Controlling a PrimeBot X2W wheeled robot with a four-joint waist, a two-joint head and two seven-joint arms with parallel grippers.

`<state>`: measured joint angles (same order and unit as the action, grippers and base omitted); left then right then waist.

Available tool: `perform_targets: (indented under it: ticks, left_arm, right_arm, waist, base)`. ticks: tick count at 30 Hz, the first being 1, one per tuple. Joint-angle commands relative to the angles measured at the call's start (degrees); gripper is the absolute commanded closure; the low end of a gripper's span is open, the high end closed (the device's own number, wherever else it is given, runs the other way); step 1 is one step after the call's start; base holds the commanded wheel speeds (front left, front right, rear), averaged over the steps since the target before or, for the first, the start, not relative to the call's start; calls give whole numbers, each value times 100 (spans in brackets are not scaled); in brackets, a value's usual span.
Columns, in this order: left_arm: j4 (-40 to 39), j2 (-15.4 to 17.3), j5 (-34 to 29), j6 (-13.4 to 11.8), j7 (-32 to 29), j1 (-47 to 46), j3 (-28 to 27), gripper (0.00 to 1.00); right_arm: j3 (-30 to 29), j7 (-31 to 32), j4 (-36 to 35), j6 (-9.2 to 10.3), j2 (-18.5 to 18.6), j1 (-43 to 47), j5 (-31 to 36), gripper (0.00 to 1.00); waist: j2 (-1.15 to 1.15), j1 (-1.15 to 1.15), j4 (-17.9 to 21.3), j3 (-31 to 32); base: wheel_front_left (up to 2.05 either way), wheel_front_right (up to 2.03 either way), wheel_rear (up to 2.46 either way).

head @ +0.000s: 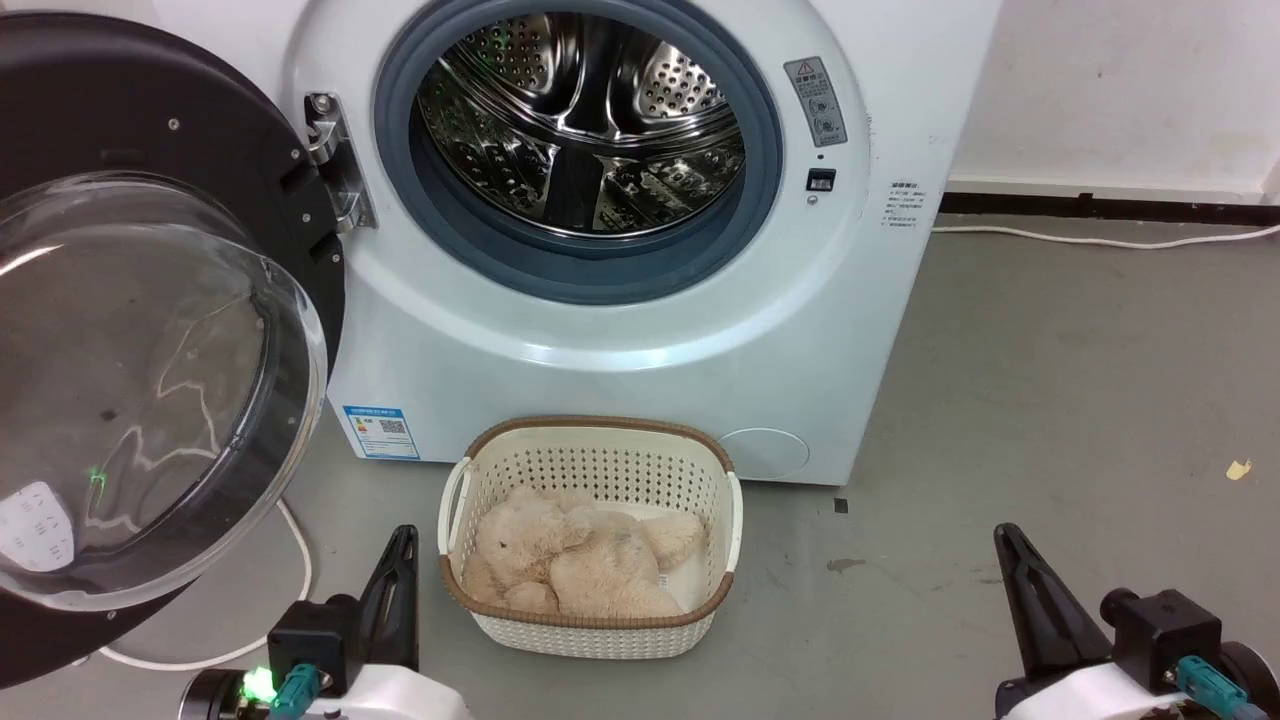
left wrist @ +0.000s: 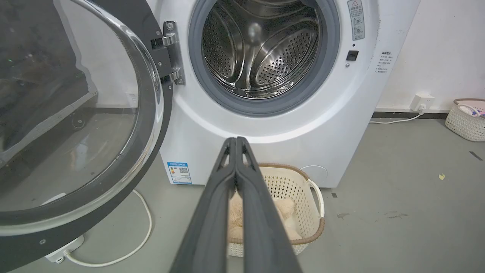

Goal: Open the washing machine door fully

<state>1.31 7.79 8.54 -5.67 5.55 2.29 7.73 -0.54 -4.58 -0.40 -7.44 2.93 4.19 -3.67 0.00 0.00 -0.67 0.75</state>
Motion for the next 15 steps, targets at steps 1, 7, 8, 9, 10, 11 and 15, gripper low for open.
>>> perform_targets:
  ticks: [1,7,8,9,10,11,15]
  left_arm:
    - [-28,-47,-83,52,-31,-79,-66,100]
    - [-39,-96,-168,109,-89,-96,-145,100]
    - [-41,-105,-183,118,-99,-99,-158,100]
    - [-43,-113,-197,128,-108,-102,-171,100]
    - [-45,-121,-211,138,-118,-104,-184,100]
    - [-47,-129,-225,147,-128,-107,-197,100]
    - [-55,-162,-282,185,-166,-118,-249,100]
  right_arm:
    - [12,39,16,-3,-3,-84,56,100]
    - [17,85,18,-3,-3,-121,91,100]
    - [17,93,19,-3,-3,-127,96,100]
    - [18,101,19,-3,-3,-133,102,100]
    - [19,108,20,-3,-3,-140,108,100]
    - [20,116,20,-3,-3,-146,114,100]
    - [23,147,22,-3,-3,-170,137,100]
  waist:
    - [0,0,2,-3]
    - [0,0,9,-11]
    - [0,0,11,-12]
    - [0,0,12,-13]
    - [0,0,13,-15]
    - [0,0,14,-16]
    - [0,0,19,-21]
  base:
    - [0,0,0]
    - [0,0,0]
    - [0,0,0]
    - [0,0,0]
    - [0,0,0]
    - [0,0,0]
    - [0,0,0]
